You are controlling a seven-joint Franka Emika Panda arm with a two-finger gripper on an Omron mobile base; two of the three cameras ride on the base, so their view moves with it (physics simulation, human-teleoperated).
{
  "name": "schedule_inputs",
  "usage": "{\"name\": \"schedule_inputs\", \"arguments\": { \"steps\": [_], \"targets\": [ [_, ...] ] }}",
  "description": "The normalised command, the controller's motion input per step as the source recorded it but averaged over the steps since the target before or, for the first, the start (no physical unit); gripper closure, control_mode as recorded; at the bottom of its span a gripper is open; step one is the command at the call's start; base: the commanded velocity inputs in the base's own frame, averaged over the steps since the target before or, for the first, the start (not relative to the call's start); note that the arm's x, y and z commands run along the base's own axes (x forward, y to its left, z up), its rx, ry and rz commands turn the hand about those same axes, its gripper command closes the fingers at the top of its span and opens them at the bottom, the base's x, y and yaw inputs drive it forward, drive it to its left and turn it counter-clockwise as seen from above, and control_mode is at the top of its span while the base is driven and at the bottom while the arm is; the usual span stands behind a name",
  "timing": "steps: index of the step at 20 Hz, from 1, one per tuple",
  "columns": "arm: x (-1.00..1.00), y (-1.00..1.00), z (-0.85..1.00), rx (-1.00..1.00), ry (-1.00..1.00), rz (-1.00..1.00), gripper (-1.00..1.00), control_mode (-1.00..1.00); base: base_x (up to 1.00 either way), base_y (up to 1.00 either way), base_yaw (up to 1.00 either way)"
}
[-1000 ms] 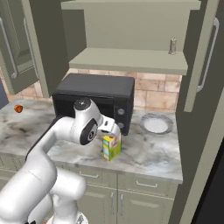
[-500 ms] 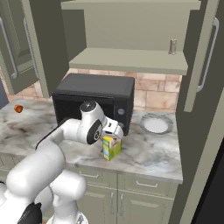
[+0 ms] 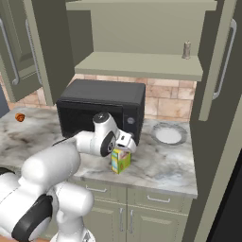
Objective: Pick the canned food and cereal from the counter and place them in the cabinets closest to them.
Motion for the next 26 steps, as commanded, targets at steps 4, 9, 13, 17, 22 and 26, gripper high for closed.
{"name": "schedule_inputs", "arguments": {
  "steps": [4, 9, 13, 17, 22, 26],
  "targets": [
    [0.09, -0.01, -0.21, 0.00, 0.00, -0.02, 1.00, -1.00, 0.00, 0.00, 0.00],
    [0.01, 0.00, -0.03, 0.00, 0.00, 0.00, 1.00, -1.00, 0.00, 0.00, 0.00],
    [0.05, 0.00, 0.23, 0.01, 0.03, -0.07, 1.00, -1.00, 0.00, 0.00, 0.00],
    [0.02, 0.00, 0.61, 0.03, 0.05, -0.07, 1.00, -1.00, 0.00, 0.00, 0.00],
    [0.00, -0.05, 0.76, 0.07, 0.07, -0.04, 1.00, -1.00, 0.00, 0.00, 0.00],
    [-0.03, -0.15, 0.78, 0.10, 0.06, -0.01, 1.00, -1.00, 0.00, 0.00, 0.00]
  ]
}}
